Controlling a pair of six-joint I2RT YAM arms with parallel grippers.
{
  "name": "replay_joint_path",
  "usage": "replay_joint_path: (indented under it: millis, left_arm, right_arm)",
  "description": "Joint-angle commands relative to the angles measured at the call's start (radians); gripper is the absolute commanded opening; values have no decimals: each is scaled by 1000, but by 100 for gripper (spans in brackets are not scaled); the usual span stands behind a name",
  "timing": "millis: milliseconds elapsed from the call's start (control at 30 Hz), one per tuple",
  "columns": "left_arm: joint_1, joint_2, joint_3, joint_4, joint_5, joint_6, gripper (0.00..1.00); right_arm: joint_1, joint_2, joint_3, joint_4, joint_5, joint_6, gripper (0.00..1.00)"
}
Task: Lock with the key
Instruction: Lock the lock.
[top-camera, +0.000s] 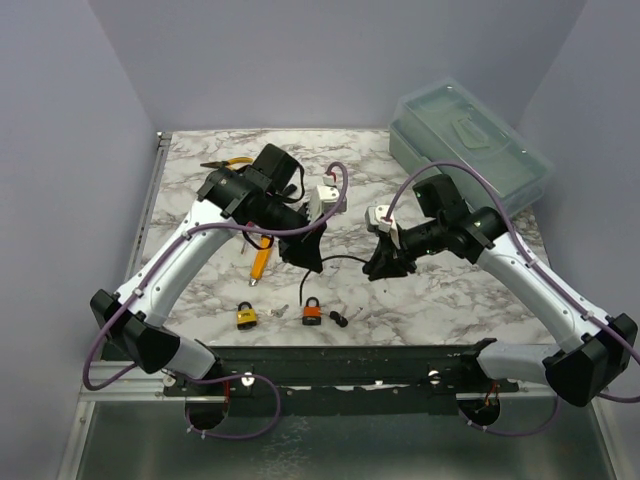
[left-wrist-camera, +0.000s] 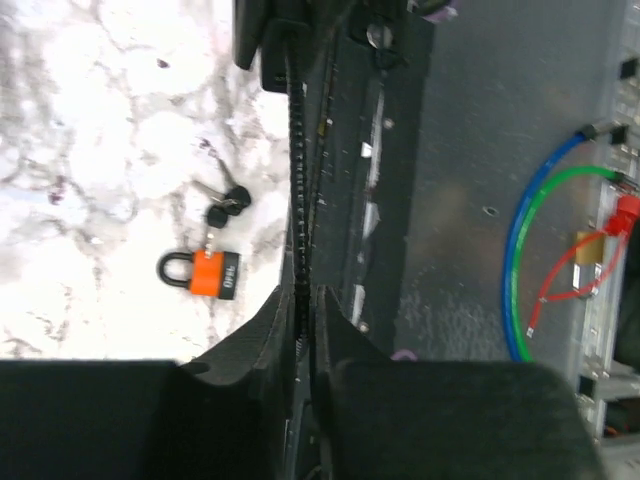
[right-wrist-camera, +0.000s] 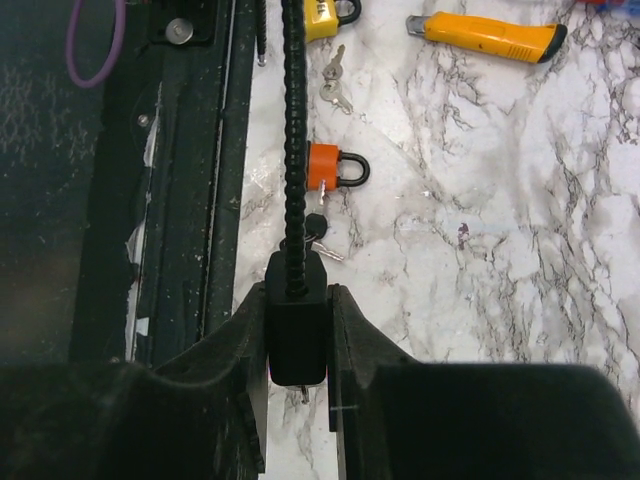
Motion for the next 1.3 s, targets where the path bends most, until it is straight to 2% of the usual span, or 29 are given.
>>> replay_joint_path:
  millis: [0, 67, 167, 233, 400, 500, 667, 800, 967, 1267]
  left_arm:
    - [17, -92, -42, 222, -116, -117, 18]
    - [50, -139, -76, 276, -163, -143, 23]
    - [122, -172, -95, 309, -173, -171, 41]
    - [163, -185, -97, 307, -170, -175, 49]
    - [244, -205, -72, 255, -209, -67, 61]
    - [254, -192, -36, 150, -253, 75, 61]
    - [255, -171, -36, -29, -297, 305, 55]
    - [255, -162, -53, -85, -339, 403, 55]
    - [255, -130, -45, -165, -300, 447, 58]
    - [245, -85, -82, -191, -206, 443, 59]
  right_arm:
    - [9, -43, -27, 144, 22, 150, 0]
    - [7, -56, -38, 164, 32, 188, 0]
    - [1, -61, -45, 158, 32, 225, 0]
    - [-4, -64, -46, 152, 31, 246, 0]
    - [-16, -71, -51, 109, 31, 269, 0]
    - [-17, -79, -51, 73, 42, 269, 0]
    - [-19, -94, -56, 59, 54, 290, 0]
    - [-19, -99, -65, 59, 54, 293, 0]
    - [-19, -97, -64, 54, 54, 283, 0]
    - [-19, -96, -62, 60, 45, 280, 0]
